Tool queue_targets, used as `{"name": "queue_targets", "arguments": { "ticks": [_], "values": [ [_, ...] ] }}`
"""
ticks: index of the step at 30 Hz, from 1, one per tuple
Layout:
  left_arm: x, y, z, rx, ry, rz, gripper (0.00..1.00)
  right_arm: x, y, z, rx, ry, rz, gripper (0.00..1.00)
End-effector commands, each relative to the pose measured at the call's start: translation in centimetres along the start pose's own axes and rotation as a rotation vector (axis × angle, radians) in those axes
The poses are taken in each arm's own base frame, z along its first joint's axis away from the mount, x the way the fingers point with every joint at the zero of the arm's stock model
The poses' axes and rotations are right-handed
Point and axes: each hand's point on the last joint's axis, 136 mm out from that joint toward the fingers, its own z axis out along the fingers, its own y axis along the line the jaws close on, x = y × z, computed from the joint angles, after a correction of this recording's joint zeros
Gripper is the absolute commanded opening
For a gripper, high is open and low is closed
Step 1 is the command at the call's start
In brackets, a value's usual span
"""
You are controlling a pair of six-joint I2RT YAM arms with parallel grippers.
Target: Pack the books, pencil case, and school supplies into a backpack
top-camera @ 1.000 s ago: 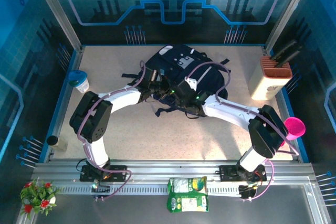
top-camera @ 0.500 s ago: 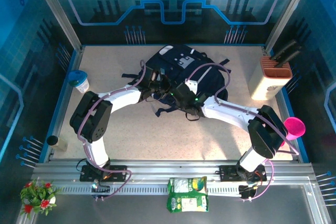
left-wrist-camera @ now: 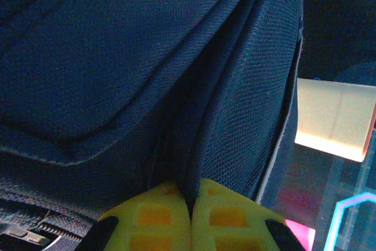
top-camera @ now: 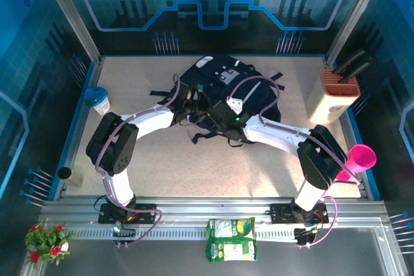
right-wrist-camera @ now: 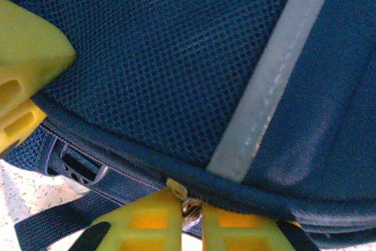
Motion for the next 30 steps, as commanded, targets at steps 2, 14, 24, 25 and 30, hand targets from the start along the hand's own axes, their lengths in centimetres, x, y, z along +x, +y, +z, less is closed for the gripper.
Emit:
{"name": "queue_targets", "arguments": {
  "ticks": [2, 14, 24, 25, 30],
  "values": [
    [-0.9, -2.7, -1.1, 0.058, 0.003, 0.086, 0.00, -0.7, -4.5, -1.6, 0.088, -0.071, -0.004, 0.07],
    [-3.2, -1.2, -1.8, 0.004, -0.006, 0.143, 0.00, -1.8, -8.8, -0.9, 0.015, -0.052, -0.140, 0.00],
    [-4.5, 0.9, -5.6, -0.088, -0.157, 0.198, 0.25, -1.9, 1.1, -2.0, -0.429, 0.011, -0.480, 0.00],
    [-4.6, 1.1, -6.5, -0.093, -0.178, 0.192, 0.30, -1.6, 2.3, -2.4, -0.469, 0.016, -0.501, 0.00],
    [-4.2, 3.4, -10.3, -0.136, -0.261, 0.107, 0.47, -0.3, 7.4, -3.4, -0.599, 0.035, -0.565, 0.00]
  ]
}}
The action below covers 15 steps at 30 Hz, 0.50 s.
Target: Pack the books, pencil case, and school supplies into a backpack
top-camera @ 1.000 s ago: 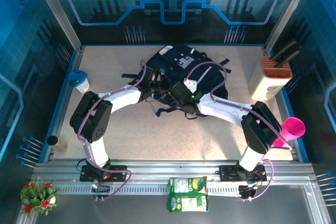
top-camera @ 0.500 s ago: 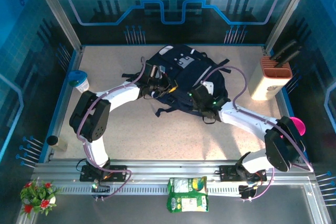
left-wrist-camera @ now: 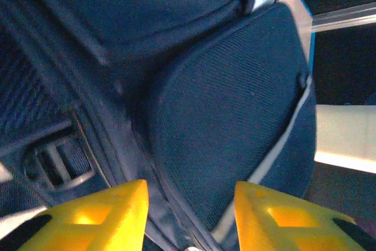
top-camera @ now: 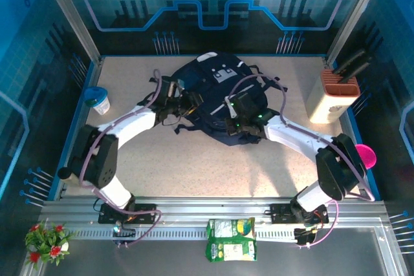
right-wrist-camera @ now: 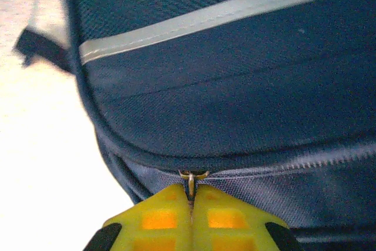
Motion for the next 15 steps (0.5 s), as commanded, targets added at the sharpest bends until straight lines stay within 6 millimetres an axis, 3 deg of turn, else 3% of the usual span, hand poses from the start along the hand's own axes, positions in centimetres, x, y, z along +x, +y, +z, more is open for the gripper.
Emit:
{"name": "queue_targets", "arguments": {
  "ticks": [1, 4, 8, 15],
  "values": [
    [-0.1, 1.8, -2.5, -0.061, -0.069, -0.059, 0.50, -3.0, 5.8, 0.1, -0.192, -0.065, -0.097, 0.00],
    [1.0, 2.9, -4.3, -0.089, -0.081, -0.122, 0.59, -3.8, 8.2, 0.6, -0.239, -0.063, -0.110, 0.00],
    [1.8, 3.8, -5.6, -0.064, -0.121, -0.207, 0.62, -4.4, 10.6, 1.4, -0.291, -0.053, -0.104, 0.00],
    [2.3, 3.3, -4.2, 0.004, -0.082, -0.277, 0.56, -4.8, 13.2, 1.9, -0.360, -0.044, -0.125, 0.00]
  ]
}}
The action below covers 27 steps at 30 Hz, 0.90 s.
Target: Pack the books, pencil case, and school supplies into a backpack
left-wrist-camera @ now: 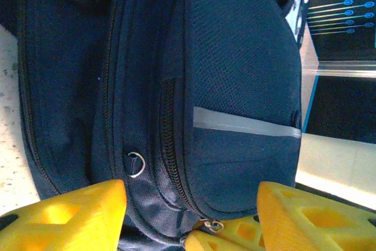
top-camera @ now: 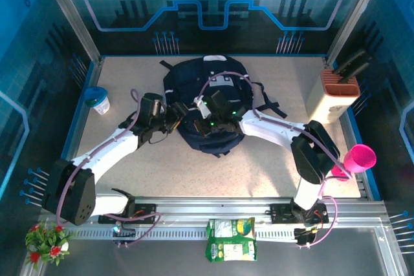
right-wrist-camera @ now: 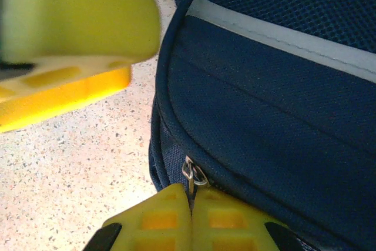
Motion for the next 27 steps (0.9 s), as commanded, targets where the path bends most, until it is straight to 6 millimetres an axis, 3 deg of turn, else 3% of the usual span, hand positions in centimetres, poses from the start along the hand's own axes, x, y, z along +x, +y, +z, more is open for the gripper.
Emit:
{"name": "queue_targets", "arguments": {
  "ticks": [1, 7, 12, 16, 19, 27],
  "values": [
    [-0.1, -0.7, 1.0, 0.044, 0.010, -0.053, 0.53, -2.3, 2.9, -0.4, -0.099, -0.058, -0.024, 0.00],
    [-0.2, -0.6, 2.4, 0.037, 0.016, -0.064, 0.25, -1.5, 1.9, -0.5, -0.047, -0.047, -0.037, 0.00],
    [-0.8, -0.2, 2.8, -0.003, 0.002, -0.027, 0.01, 0.3, -3.3, -1.9, 0.137, -0.038, -0.076, 0.00],
    [-1.5, 0.5, 2.8, -0.029, -0.006, 0.000, 0.00, 2.5, -8.1, -4.4, 0.214, -0.039, -0.031, 0.00],
    [-2.0, 0.8, 2.6, -0.044, 0.003, 0.028, 0.00, 3.4, -10.6, -6.3, 0.234, -0.053, -0.027, 0.00],
    [-3.0, 1.7, 2.0, -0.095, 0.080, 0.167, 0.00, 2.8, -12.9, -8.5, 0.185, -0.048, -0.086, 0.00]
  ]
}}
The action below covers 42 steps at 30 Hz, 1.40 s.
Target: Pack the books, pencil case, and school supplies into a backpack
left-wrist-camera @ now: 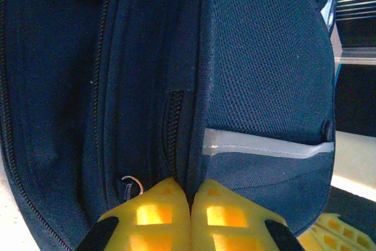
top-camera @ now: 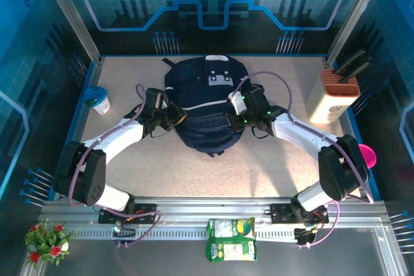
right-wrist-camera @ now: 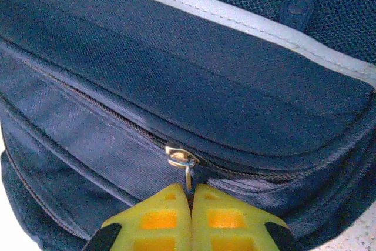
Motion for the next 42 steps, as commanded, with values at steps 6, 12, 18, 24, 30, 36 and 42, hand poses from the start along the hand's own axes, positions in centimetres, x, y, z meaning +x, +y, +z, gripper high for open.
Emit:
{"name": "queue_targets", "arguments": {
  "ticks": [6, 12, 18, 24, 30, 36, 42],
  "values": [
    [-1.4, 1.4, -1.0, -0.078, 0.110, 0.289, 0.00, -1.2, -4.5, -1.5, 0.052, 0.028, -0.076, 0.00],
    [-2.4, 1.3, -2.4, -0.007, 0.140, 0.359, 0.00, -1.2, -7.0, -2.0, 0.030, 0.050, -0.023, 0.00],
    [-3.1, 1.5, -2.7, 0.006, 0.159, 0.426, 0.00, -1.0, -9.4, -1.0, 0.087, 0.078, -0.004, 0.00],
    [-2.7, 2.5, -2.0, -0.033, 0.242, 0.490, 0.00, -3.9, -10.5, 0.4, 0.069, 0.022, 0.054, 0.00],
    [-2.0, 2.3, -1.5, 0.013, 0.282, 0.505, 0.00, -5.8, -11.3, 1.9, 0.055, -0.004, 0.139, 0.01],
    [-2.7, 1.1, -2.0, 0.034, 0.223, 0.502, 0.07, -6.4, -11.0, 1.4, 0.053, -0.010, 0.209, 0.13],
    [-5.8, 0.4, -5.5, -0.083, -0.008, 0.479, 0.52, -7.2, -11.2, -4.9, 0.156, -0.133, 0.285, 0.62]
  ]
}}
